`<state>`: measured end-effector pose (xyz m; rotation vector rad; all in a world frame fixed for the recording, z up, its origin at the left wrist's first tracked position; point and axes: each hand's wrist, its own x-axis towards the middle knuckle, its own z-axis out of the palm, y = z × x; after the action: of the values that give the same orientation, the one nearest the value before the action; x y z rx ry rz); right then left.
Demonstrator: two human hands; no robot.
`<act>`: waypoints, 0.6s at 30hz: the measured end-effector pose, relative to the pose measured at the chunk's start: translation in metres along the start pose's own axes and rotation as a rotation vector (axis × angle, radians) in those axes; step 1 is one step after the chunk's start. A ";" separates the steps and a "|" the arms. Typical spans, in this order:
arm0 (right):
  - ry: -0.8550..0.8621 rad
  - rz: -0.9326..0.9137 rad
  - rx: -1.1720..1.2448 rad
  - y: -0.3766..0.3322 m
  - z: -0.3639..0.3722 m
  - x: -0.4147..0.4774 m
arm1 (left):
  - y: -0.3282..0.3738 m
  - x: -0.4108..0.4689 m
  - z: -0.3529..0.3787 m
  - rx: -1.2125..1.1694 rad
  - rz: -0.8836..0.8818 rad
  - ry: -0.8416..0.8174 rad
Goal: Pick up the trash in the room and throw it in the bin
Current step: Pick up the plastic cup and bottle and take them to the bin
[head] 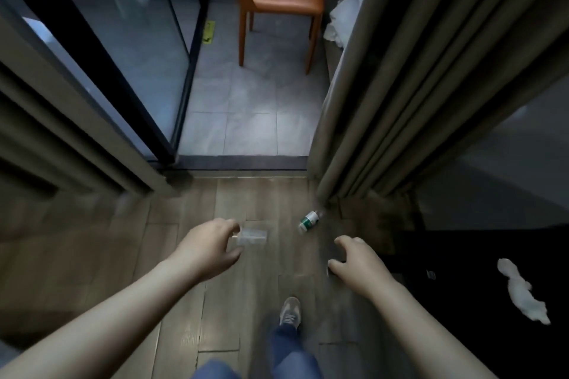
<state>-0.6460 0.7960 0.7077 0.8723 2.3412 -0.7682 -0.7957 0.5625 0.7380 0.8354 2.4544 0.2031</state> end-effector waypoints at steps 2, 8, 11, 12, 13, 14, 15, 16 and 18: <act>-0.012 0.034 0.000 0.002 -0.002 0.040 | -0.005 0.038 0.005 0.004 -0.018 -0.017; -0.070 0.141 0.004 0.017 0.029 0.158 | -0.041 0.157 0.055 0.036 -0.073 -0.119; -0.061 0.171 0.007 0.029 0.061 0.220 | -0.065 0.220 0.100 0.067 -0.087 -0.168; -0.063 0.182 0.014 0.034 0.075 0.241 | -0.074 0.240 0.118 0.082 -0.085 -0.187; -0.069 0.192 0.017 0.040 0.090 0.263 | -0.083 0.260 0.137 0.095 -0.082 -0.204; -0.079 0.199 0.017 0.046 0.106 0.284 | -0.092 0.279 0.157 0.103 -0.080 -0.218; -0.092 0.206 0.013 0.052 0.123 0.305 | -0.102 0.296 0.178 0.110 -0.080 -0.227; -0.103 0.209 0.003 0.058 0.139 0.328 | -0.113 0.314 0.199 0.123 -0.075 -0.233; -0.143 0.215 -0.015 0.072 0.171 0.370 | -0.130 0.345 0.242 0.141 -0.060 -0.269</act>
<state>-0.7922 0.8802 0.3291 1.0089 2.0862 -0.6977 -0.9640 0.6600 0.3423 0.7906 2.2547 -0.0999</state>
